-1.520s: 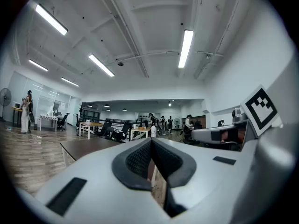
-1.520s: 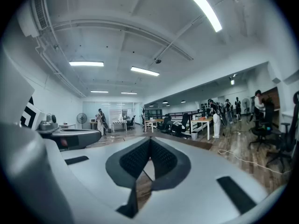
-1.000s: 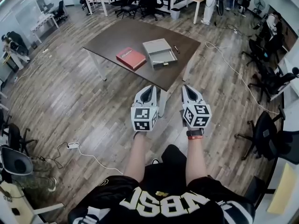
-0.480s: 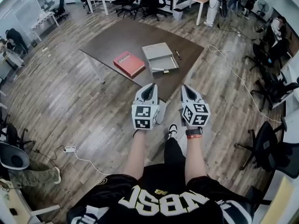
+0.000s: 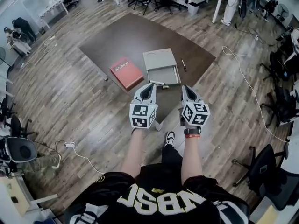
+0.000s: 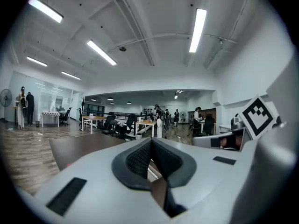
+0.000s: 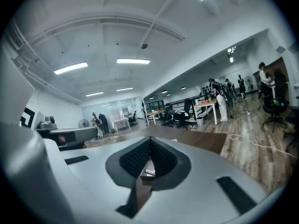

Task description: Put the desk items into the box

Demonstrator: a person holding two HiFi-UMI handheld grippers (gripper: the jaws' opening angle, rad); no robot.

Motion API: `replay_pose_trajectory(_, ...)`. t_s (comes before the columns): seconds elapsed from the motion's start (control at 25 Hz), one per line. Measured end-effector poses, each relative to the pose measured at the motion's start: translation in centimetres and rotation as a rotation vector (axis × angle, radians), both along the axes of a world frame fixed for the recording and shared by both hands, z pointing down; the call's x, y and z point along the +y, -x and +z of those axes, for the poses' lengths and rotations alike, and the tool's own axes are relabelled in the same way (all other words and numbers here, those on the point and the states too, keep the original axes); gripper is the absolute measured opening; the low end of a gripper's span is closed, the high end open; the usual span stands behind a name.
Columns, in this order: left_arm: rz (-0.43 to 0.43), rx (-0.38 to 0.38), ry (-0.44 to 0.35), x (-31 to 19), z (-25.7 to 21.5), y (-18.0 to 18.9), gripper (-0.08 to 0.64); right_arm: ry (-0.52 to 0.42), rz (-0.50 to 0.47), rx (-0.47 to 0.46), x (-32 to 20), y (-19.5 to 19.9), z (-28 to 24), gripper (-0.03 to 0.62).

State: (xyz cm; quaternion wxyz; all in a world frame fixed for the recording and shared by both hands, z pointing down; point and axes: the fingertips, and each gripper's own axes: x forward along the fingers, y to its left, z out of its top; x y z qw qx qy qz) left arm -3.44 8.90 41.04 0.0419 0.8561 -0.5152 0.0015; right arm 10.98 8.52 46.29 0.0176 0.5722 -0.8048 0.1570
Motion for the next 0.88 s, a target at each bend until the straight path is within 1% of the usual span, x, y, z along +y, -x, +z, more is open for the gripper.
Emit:
replay_pose_trajectory(0.2,-0.022,0.001,0.011,-5.3,-0.4,-2.3,0.014,0.009,-0.028,0.0,-5.7,-2.4,-0.4,0.008)
replay_pose_trajectory(0.4,-0.041,0.007,-0.005,-8.8,-1.2,-4.3,0.014,0.01,-0.054,0.001,-9.9,-4.0,-0.8,0.008)
replay_pose_trajectory(0.64,-0.05,0.002,0.002,-9.4,-0.6,-5.6,0.014,0.027,-0.085,-0.001,-10.8,-4.6,0.2,0.008)
replay_pose_trajectory(0.88,-0.069,0.004,0.037,-10.6,0.9,-5.9,0.014,0.066,-0.12,0.008,-12.2,-4.7,1.3,0.008)
